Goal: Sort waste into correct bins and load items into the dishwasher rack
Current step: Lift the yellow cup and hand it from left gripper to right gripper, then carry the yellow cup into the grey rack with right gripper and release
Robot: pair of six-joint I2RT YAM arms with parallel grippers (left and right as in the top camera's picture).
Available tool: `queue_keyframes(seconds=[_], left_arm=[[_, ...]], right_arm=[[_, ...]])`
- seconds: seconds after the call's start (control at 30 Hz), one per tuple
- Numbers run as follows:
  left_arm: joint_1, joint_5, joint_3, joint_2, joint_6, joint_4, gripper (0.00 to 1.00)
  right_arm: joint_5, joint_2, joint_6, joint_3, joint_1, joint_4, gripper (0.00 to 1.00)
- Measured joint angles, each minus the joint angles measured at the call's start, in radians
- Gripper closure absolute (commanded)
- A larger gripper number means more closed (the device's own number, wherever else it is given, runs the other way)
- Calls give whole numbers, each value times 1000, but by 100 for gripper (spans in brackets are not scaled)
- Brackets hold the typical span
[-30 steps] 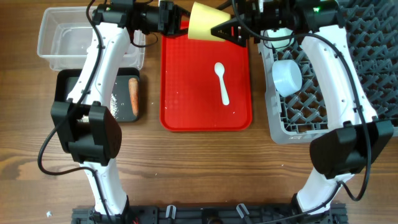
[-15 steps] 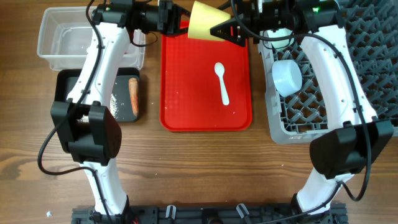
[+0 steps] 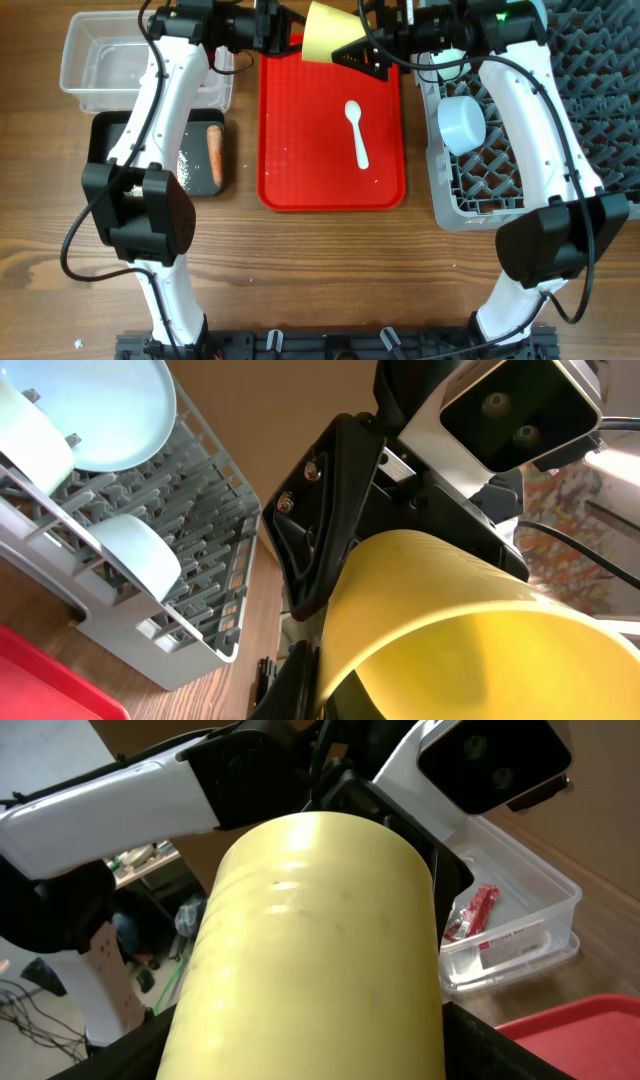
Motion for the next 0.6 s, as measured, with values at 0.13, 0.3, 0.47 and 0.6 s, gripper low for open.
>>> queue_keyframes(seconds=[0.13,0.3,0.47,0.6], left_arm=[[0,-2,0,0,0,0,96],[0,-5,0,0,0,0,96],[1,-4,0,0,0,0,88],[1,-3,0,0,0,0,87]], right_arm=[[3,0,0,0,0,0,28],[6,0,0,0,1,1,34],[14,0,0,0,1,1,36],[18,0,0,0,-7,1,36]])
